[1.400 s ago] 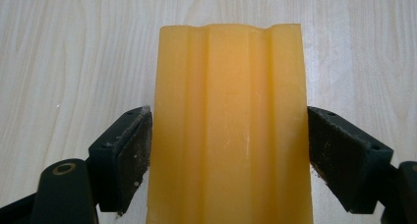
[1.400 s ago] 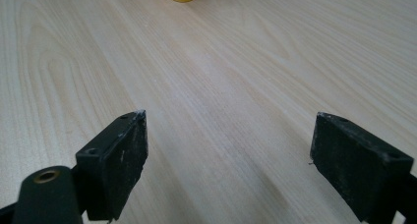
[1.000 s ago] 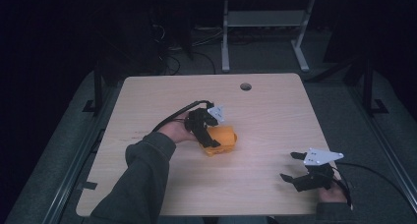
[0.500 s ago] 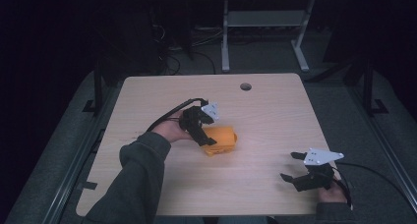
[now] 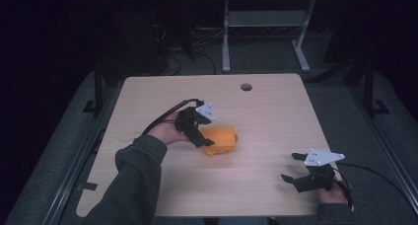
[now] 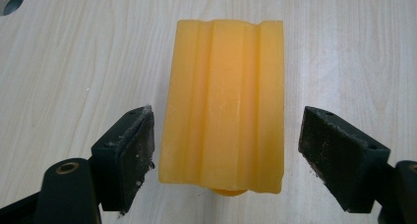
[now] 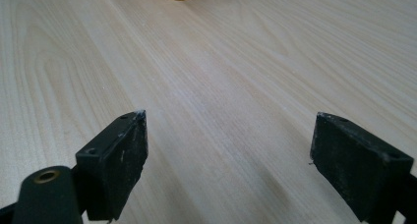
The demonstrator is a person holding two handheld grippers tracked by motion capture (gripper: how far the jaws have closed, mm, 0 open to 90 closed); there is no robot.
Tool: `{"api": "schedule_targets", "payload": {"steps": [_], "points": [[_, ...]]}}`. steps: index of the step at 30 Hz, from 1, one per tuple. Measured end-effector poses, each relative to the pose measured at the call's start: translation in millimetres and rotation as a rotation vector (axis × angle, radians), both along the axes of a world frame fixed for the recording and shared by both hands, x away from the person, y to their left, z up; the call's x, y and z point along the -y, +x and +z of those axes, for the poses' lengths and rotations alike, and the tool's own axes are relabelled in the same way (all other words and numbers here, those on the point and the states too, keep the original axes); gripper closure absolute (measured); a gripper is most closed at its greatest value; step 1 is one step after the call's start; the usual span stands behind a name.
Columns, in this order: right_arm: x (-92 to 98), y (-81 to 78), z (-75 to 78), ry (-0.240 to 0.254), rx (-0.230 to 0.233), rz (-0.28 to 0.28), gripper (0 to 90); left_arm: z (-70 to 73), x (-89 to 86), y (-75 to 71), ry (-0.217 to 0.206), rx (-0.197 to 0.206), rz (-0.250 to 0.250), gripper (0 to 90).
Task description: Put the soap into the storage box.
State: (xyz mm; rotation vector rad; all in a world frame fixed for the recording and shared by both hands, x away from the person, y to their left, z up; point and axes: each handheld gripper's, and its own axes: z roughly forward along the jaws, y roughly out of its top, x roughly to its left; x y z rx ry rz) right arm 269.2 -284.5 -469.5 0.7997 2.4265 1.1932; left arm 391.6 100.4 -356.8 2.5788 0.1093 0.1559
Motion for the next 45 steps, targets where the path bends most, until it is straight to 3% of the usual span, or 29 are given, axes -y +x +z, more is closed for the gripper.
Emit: {"api": "schedule_targets", "payload": {"steps": [15, 20, 27, 41, 45], "points": [[0.2, 0.2, 0.3, 0.000, -0.004, -0.010, 13.7, -0.2, -21.7, -11.7, -0.029, -0.011, 0.040, 21.2], [-0.3, 0.4, 0.6, 0.001, -0.002, -0.012, 13.7, -0.5, -26.2, -17.3, -0.005, -0.021, 0.045, 20.8], [0.2, 0.6, 1.3, -0.006, 0.006, -0.017, 13.7, -0.1, -34.3, -25.6, -0.042, -0.024, 0.069, 21.0], [1.1, 0.5, 1.1, -0.005, -0.001, -0.038, 13.7, -5.3, -52.4, -33.9, -0.035, -0.024, 0.095, 21.1], [1.8, 0.8, 1.0, -0.005, -0.002, -0.043, 13.7, -7.3, -57.7, -36.4, -0.060, -0.029, 0.112, 21.2]]}}
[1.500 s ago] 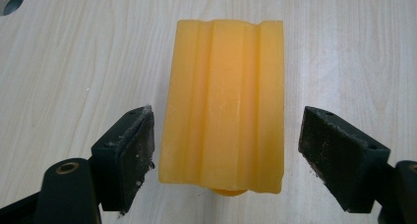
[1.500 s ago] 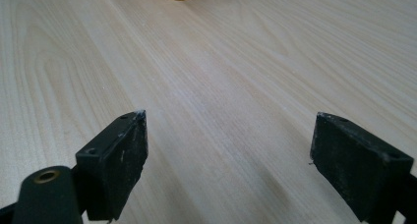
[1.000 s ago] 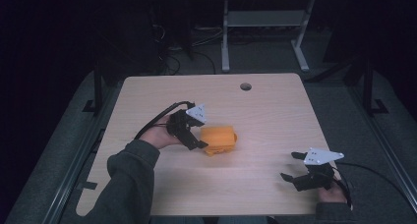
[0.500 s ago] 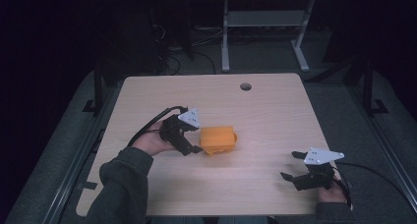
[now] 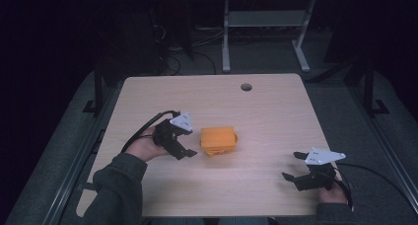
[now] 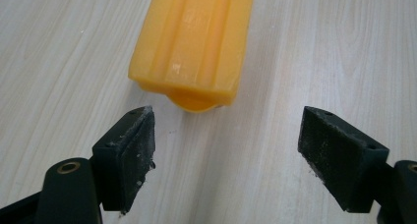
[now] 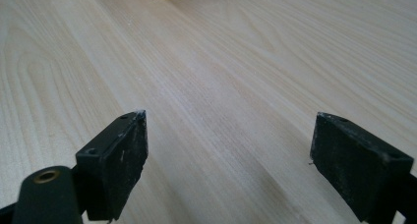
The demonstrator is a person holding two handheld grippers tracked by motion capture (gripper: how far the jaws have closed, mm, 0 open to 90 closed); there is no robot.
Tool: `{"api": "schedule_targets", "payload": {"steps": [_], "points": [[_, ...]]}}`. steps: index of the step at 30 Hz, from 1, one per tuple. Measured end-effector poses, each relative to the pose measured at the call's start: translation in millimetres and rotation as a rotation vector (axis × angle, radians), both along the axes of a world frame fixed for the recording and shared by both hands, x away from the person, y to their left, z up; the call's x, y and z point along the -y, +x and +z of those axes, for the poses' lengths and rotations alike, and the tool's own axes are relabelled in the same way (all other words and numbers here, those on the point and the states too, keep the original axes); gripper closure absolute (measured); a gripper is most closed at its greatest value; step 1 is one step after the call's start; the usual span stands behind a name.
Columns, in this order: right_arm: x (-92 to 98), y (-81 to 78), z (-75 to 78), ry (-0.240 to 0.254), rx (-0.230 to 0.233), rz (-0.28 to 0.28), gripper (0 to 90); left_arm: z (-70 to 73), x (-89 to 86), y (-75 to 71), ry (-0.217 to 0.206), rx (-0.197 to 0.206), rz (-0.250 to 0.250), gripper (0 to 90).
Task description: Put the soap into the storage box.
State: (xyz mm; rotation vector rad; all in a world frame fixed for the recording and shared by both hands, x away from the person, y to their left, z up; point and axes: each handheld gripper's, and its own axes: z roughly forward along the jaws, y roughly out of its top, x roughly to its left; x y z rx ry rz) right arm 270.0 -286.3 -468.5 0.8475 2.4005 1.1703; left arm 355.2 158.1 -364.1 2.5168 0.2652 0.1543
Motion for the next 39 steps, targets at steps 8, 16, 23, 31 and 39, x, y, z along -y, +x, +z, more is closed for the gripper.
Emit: {"api": "schedule_targets", "payload": {"steps": [8, 16, 23, 31, 39], "points": [[1.1, 0.6, -0.4, -0.002, 0.002, -0.002, 13.7, -4.5, -12.4, -9.4, -0.024, 0.003, 0.016, 21.3], [2.1, -0.6, -0.6, -0.009, 0.000, -0.022, 13.7, -7.7, -20.3, -18.2, -0.027, 0.004, 0.022, 21.0], [4.7, -2.0, -0.4, -0.010, 0.003, -0.032, 13.7, -8.1, -25.9, -27.7, -0.023, 0.015, 0.019, 20.8], [4.1, -2.7, -0.6, -0.016, 0.003, -0.032, 13.7, -9.3, -32.9, -35.1, -0.038, 0.021, 0.029, 20.4], [5.4, -2.9, -1.1, -0.014, 0.002, -0.035, 13.7, -18.2, -42.6, -41.7, -0.056, 0.006, 0.050, 19.2]]}}
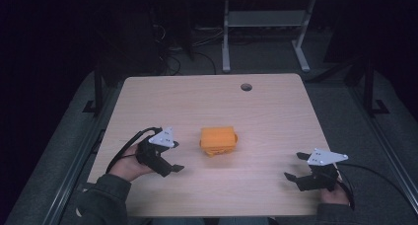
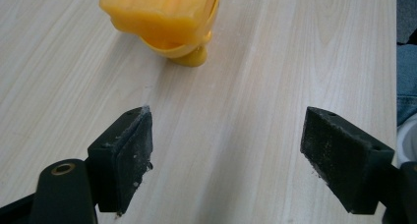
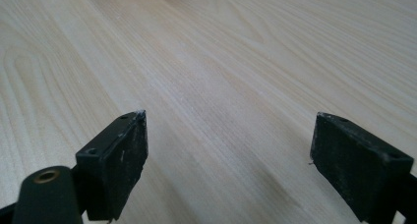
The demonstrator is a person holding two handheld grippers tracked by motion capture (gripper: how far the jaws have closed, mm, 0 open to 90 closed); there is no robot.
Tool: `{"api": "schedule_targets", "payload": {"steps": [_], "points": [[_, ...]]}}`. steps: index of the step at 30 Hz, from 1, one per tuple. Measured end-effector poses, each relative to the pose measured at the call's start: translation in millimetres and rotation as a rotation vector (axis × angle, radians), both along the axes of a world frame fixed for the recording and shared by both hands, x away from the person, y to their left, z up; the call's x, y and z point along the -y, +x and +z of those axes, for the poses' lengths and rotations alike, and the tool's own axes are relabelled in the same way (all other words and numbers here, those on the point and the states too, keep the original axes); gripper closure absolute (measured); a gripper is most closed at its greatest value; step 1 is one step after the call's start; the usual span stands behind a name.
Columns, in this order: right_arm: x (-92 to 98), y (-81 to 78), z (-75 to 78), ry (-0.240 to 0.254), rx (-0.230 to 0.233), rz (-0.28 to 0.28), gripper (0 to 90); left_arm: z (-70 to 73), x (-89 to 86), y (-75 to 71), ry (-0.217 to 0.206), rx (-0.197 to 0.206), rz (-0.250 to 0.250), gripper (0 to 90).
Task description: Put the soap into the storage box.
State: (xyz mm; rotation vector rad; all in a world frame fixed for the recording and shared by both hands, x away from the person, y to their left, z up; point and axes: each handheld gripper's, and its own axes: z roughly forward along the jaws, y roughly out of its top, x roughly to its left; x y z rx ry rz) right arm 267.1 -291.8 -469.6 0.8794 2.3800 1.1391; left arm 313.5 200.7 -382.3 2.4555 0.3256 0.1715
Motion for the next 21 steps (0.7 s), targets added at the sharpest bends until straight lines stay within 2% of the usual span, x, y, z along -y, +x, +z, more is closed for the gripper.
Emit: {"api": "schedule_targets", "payload": {"steps": [4, 5, 6, 7, 9, 13, 14, 16, 18, 21], "points": [[0.3, 0.0, 0.0, 0.001, 0.001, 0.000, 13.7, -3.3, -3.4, -4.1, 0.009, 0.003, -0.004, 19.2], [0.2, -0.1, -0.1, 0.001, 0.000, 0.000, 13.7, -4.7, -3.6, -5.8, -0.008, -0.004, 0.011, 19.2], [0.3, -0.1, -0.2, -0.001, 0.001, 0.000, 13.7, -4.5, -5.1, -6.1, 0.000, -0.003, 0.005, 19.2], [0.2, -0.2, -0.1, -0.001, 0.000, -0.001, 13.7, -5.4, -6.3, -7.7, -0.012, -0.008, 0.010, 19.2], [0.3, -0.4, -0.1, 0.002, -0.001, -0.002, 13.7, -6.1, -8.1, -9.5, -0.010, -0.007, 0.011, 19.2], [0.1, -0.2, -0.6, -0.001, -0.001, 0.002, 13.7, -9.6, -12.8, -14.0, 0.006, -0.004, 0.014, 19.2], [-0.3, -0.4, -0.6, 0.004, -0.005, 0.001, 13.7, -10.8, -14.5, -15.2, 0.018, 0.008, 0.017, 19.2], [-0.4, -0.3, -0.8, 0.000, -0.001, 0.003, 13.7, -16.5, -18.4, -18.6, -0.005, -0.002, 0.035, 18.9], [-0.7, -0.4, -0.9, 0.000, -0.001, 0.003, 13.7, -19.1, -21.7, -20.4, 0.003, 0.007, 0.037, 19.0], [-1.1, -0.6, -1.0, 0.001, -0.004, 0.002, 13.7, -25.6, -26.9, -25.6, -0.026, 0.004, 0.058, 19.0]]}}
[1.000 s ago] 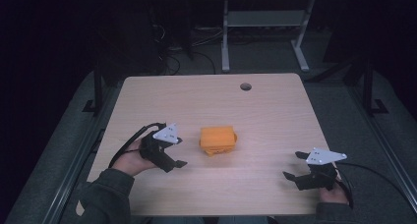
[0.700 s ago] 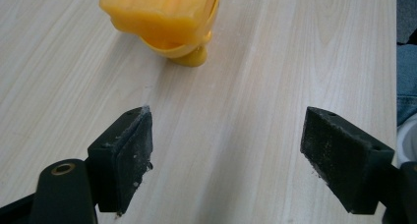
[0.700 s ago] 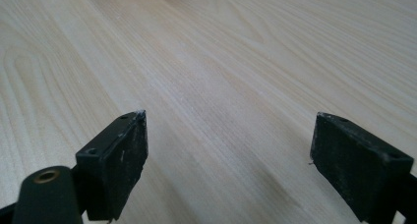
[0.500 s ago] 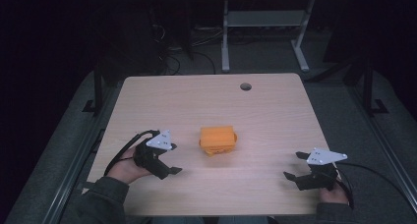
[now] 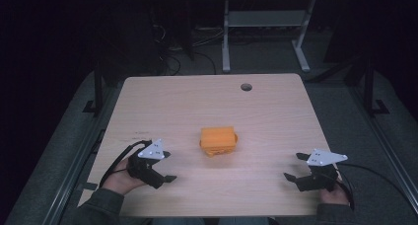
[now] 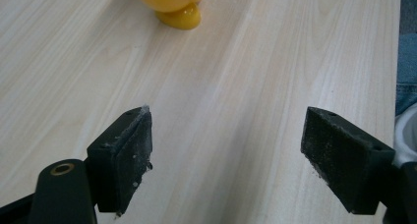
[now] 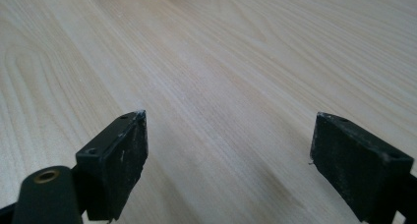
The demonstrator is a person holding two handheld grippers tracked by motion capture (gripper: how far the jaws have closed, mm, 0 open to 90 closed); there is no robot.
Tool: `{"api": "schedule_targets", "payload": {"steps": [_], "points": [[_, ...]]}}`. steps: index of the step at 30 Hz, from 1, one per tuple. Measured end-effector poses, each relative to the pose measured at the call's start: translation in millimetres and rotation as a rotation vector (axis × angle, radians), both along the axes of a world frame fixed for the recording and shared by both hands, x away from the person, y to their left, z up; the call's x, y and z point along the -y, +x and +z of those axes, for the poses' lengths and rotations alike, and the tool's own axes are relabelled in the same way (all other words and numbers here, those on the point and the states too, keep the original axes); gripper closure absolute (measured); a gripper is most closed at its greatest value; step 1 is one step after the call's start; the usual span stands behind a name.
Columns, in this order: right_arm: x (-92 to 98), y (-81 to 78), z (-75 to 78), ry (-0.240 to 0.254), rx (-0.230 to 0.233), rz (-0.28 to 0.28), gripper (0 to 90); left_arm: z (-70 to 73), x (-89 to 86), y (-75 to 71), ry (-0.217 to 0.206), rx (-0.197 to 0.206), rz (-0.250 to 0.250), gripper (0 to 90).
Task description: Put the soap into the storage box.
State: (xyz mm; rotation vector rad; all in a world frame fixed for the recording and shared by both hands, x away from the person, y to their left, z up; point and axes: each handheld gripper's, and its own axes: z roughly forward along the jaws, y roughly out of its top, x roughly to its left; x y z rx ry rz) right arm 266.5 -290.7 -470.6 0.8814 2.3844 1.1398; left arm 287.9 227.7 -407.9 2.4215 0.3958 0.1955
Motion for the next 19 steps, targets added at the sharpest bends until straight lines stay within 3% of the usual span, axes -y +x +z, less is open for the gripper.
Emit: {"api": "schedule_targets", "payload": {"steps": [3, 8, 11, 13, 19], "points": [[-0.4, -0.1, -0.2, -0.003, 0.001, 0.002, 13.7, -8.0, -5.4, -6.2, -0.028, -0.009, 0.025, 19.2], [-1.6, -0.2, -0.1, 0.001, 0.000, 0.008, 13.7, -15.5, -13.1, -13.6, -0.038, 0.004, 0.058, 19.2], [-2.3, -0.6, -0.1, 0.003, -0.001, 0.010, 13.7, -20.9, -19.4, -18.5, -0.039, 0.029, 0.090, 19.3], [-2.5, -0.5, -0.1, 0.004, -0.002, 0.012, 13.7, -23.5, -21.2, -20.8, -0.063, 0.034, 0.102, 19.3], [-5.1, 1.7, -1.7, -0.005, -0.006, 0.030, 13.7, -18.1, -17.1, -23.1, -0.082, 0.106, 0.088, 25.0]]}}
